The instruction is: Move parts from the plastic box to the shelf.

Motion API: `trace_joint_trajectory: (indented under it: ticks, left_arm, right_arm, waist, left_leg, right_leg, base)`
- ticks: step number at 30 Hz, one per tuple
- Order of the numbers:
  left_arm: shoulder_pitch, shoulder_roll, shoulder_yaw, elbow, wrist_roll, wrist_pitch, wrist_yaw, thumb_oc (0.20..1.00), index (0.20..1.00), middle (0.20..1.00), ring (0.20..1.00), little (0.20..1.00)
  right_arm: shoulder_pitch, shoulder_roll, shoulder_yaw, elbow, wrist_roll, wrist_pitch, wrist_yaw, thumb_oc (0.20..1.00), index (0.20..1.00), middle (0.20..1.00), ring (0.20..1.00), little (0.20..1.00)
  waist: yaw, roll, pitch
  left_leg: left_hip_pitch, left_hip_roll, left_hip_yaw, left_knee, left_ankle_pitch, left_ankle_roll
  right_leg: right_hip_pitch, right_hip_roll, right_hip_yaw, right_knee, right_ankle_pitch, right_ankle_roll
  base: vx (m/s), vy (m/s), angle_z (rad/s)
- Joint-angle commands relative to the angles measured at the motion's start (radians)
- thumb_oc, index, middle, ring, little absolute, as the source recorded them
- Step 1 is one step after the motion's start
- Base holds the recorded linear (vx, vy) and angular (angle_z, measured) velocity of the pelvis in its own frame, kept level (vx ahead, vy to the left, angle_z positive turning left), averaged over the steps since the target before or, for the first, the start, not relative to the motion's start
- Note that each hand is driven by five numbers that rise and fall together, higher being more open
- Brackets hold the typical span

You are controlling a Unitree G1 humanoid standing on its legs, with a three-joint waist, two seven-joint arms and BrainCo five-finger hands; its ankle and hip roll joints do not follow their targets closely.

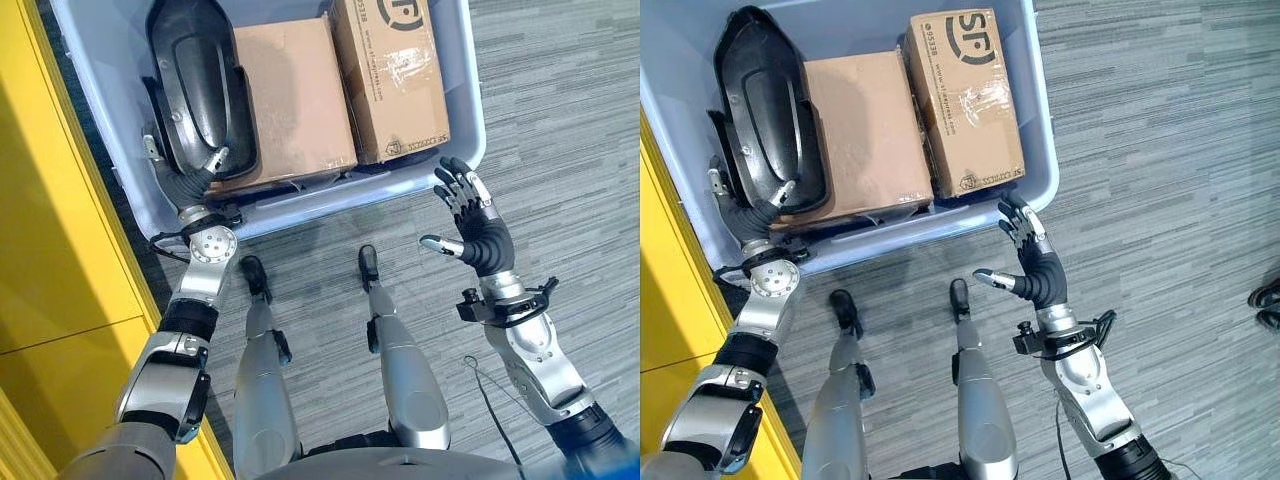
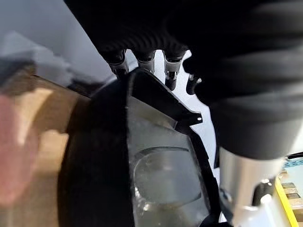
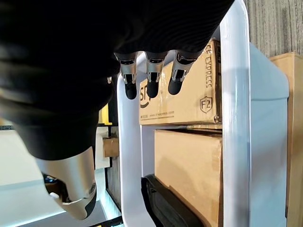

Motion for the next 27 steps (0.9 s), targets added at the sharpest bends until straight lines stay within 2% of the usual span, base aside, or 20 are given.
trace_joint_trajectory:
  ticks: [1, 13, 21, 22, 23, 24, 27]
  left_arm:
    - [-0.057, 0.054, 0.03, 0.061, -0.029, -0.03, -0.005, 1.0, 1.0, 1.0, 1.0, 1.0]
    - [-0.159, 0.133, 0.016, 0.186, -0.137, -0.036, -0.059, 1.0, 1.0, 1.0, 1.0, 1.0]
    - [-0.233, 0.172, -0.021, 0.349, -0.213, -0.007, -0.164, 1.0, 1.0, 1.0, 1.0, 1.0]
    - [-0.234, 0.173, -0.021, 0.35, -0.214, -0.007, -0.164, 0.944, 0.944, 0.944, 0.944, 0.944]
    - [-0.239, 0.177, -0.024, 0.367, -0.219, -0.001, -0.176, 0.479, 0.479, 0.479, 0.479, 0.479]
    - [-0.249, 0.176, -0.024, 0.4, -0.245, 0.006, -0.2, 0.2, 0.2, 0.2, 0.2, 0.2]
    - [-0.256, 0.172, -0.031, 0.43, -0.256, 0.022, -0.236, 0.2, 0.2, 0.2, 0.2, 0.2]
  right_arm:
    - [0.022, -0.038, -0.059, -0.043, 0.04, -0.072, 0.001, 1.0, 1.0, 1.0, 1.0, 1.0]
    - [0.04, -0.061, -0.059, -0.048, 0.071, -0.073, 0.025, 1.0, 1.0, 1.0, 1.0, 1.0]
    - [0.051, -0.075, -0.055, -0.05, 0.1, -0.068, 0.056, 1.0, 1.0, 1.0, 1.0, 1.0]
    - [0.051, -0.075, -0.055, -0.05, 0.1, -0.068, 0.056, 1.0, 1.0, 1.0, 1.0, 1.0]
    - [0.053, -0.074, -0.055, -0.051, 0.103, -0.068, 0.058, 1.0, 1.0, 1.0, 1.0, 1.0]
    - [0.059, -0.076, -0.056, -0.054, 0.111, -0.065, 0.065, 1.0, 1.0, 1.0, 1.0, 1.0]
    - [0.069, -0.077, -0.062, -0.058, 0.107, -0.058, 0.07, 1.0, 1.0, 1.0, 1.0, 1.0]
  waist:
    - [0.006, -0.055, -0.02]
    - [-0.014, -0.064, -0.023]
    - [-0.031, -0.075, -0.026]
    - [-0.031, -0.075, -0.026]
    - [-0.032, -0.076, -0.027]
    - [-0.036, -0.079, -0.028]
    - [-0.041, -0.08, -0.03]
  left_leg:
    - [0.035, 0.099, -0.042, 0.095, -0.029, -0.089]
    - [-0.034, 0.089, -0.061, 0.158, -0.062, -0.084]
    - [-0.107, 0.077, -0.078, 0.24, -0.102, -0.077]
    - [-0.108, 0.076, -0.078, 0.241, -0.102, -0.077]
    - [-0.116, 0.075, -0.079, 0.249, -0.109, -0.076]
    - [-0.131, 0.073, -0.081, 0.269, -0.118, -0.074]
    - [-0.148, 0.069, -0.085, 0.297, -0.135, -0.069]
  right_leg:
    - [-0.036, -0.075, 0.019, 0.091, 0.09, 0.068]
    - [-0.059, -0.078, 0.014, 0.098, 0.092, 0.069]
    - [-0.08, -0.082, 0.015, 0.11, 0.092, 0.072]
    - [-0.081, -0.082, 0.015, 0.111, 0.092, 0.072]
    - [-0.084, -0.083, 0.016, 0.112, 0.093, 0.072]
    - [-0.088, -0.084, 0.019, 0.114, 0.093, 0.072]
    - [-0.094, -0.086, 0.022, 0.119, 0.092, 0.072]
  base:
    - [0.0, 0.0, 0.0]
    - [0.0, 0.002, 0.01]
    - [-0.01, 0.013, 0.07]
    - [-0.01, 0.018, 0.04]
    - [0.0, 0.0, 0.0]
    - [0.0, 0.0, 0.0]
    - [0.0, 0.01, 0.01]
